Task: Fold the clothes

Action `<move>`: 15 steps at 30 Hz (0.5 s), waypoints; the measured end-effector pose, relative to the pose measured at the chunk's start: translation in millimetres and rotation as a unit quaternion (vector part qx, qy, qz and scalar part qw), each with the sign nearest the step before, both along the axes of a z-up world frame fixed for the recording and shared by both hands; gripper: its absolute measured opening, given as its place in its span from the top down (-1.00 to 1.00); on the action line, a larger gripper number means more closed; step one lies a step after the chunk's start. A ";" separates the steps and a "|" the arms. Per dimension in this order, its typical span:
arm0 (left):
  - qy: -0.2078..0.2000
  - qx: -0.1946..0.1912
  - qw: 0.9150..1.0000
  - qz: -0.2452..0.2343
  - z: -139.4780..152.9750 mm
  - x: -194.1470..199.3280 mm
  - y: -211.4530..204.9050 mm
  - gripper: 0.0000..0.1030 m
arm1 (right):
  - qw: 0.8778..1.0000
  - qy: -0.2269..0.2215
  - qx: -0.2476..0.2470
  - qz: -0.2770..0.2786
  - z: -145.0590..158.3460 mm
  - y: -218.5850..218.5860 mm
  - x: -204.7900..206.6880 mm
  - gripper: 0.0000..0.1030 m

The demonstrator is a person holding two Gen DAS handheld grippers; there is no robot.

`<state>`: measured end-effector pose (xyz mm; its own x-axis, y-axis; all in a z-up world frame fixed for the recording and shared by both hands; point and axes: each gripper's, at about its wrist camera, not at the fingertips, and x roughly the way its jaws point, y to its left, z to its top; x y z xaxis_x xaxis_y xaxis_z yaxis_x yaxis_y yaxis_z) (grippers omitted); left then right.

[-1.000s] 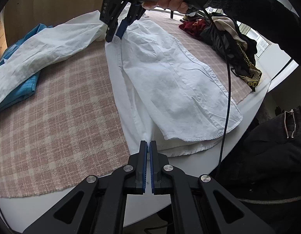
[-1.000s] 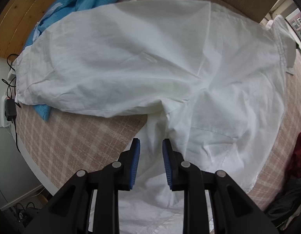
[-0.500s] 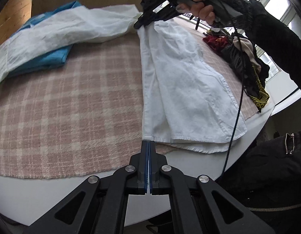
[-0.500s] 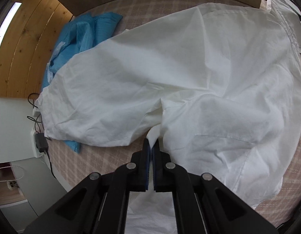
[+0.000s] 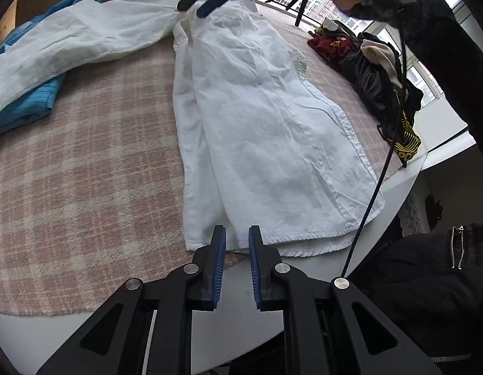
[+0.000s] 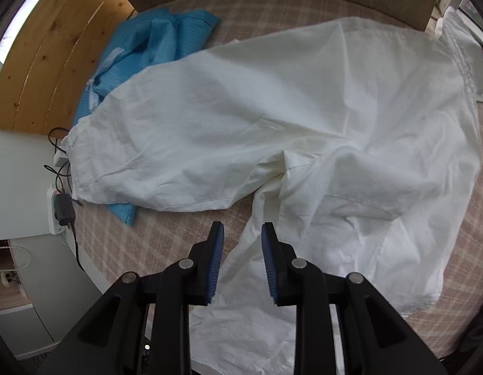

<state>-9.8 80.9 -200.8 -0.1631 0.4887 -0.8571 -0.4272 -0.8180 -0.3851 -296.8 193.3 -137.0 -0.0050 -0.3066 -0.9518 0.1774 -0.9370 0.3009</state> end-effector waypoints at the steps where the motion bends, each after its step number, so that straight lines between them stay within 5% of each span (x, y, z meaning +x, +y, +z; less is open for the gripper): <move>1: -0.002 -0.005 1.000 -0.001 -2.8 -1.9 1.7 0.71 | 1.000 0.010 0.008 0.004 6.0 0.7 -0.7 0.51; 4: -0.004 -0.004 1.000 0.000 -7.8 -5.5 9.0 0.77 | 0.998 0.041 0.052 0.015 14.8 -1.1 -6.7 0.29; 6: 0.000 -0.004 1.000 0.002 -6.3 -6.9 10.4 0.98 | 0.997 0.041 0.070 0.019 4.3 2.2 -11.4 0.28; 10: 0.014 -0.002 1.000 0.006 6.0 -4.5 5.5 0.99 | 0.993 0.032 0.112 0.031 -23.8 -0.2 -21.5 0.28; 15: 0.051 -0.007 0.999 0.019 29.0 7.5 -18.8 0.98 | 0.995 0.028 0.090 0.024 -32.5 4.8 -26.7 0.28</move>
<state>-2.3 62.0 -171.7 -0.2672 0.4679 -0.8424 -0.4319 -0.8396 -0.3293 -323.5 198.1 -169.5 -0.0494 -0.1315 -0.9901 0.2342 -0.9652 0.1165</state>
